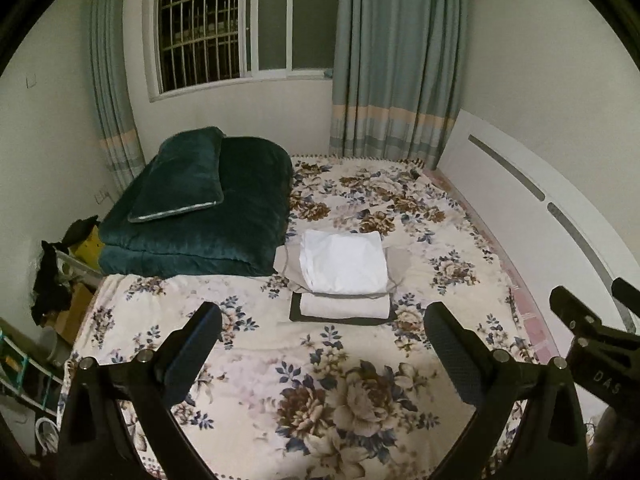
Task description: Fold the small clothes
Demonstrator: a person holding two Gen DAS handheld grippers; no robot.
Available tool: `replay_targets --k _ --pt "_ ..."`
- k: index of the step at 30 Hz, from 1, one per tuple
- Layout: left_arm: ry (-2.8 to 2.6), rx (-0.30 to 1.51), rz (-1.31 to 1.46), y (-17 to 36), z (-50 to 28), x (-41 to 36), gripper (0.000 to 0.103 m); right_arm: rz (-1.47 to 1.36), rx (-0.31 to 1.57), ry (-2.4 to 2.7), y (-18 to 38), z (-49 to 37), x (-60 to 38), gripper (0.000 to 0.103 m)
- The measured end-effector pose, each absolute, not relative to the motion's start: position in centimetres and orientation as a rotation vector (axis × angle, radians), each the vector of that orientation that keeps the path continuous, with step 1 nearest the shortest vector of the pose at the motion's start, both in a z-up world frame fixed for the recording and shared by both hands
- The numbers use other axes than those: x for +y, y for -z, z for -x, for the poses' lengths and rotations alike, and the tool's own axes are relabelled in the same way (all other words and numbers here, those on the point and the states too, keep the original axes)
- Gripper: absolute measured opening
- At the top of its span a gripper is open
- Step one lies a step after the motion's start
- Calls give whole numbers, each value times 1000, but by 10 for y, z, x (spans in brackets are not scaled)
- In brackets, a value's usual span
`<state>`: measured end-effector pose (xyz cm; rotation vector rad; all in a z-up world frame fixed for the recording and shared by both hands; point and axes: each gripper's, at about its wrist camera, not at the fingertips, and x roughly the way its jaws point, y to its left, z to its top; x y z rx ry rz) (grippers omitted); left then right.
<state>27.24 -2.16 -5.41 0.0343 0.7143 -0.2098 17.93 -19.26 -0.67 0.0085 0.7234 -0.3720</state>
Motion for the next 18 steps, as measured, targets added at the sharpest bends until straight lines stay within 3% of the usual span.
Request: replay_targets --k 9,18 --pt "195 681 -33 30 -233 -9 103 -24 653 369 -42 -121 -178 103" --pt "185 666 -33 24 -215 -6 103 -22 643 343 -54 -96 -170 103"
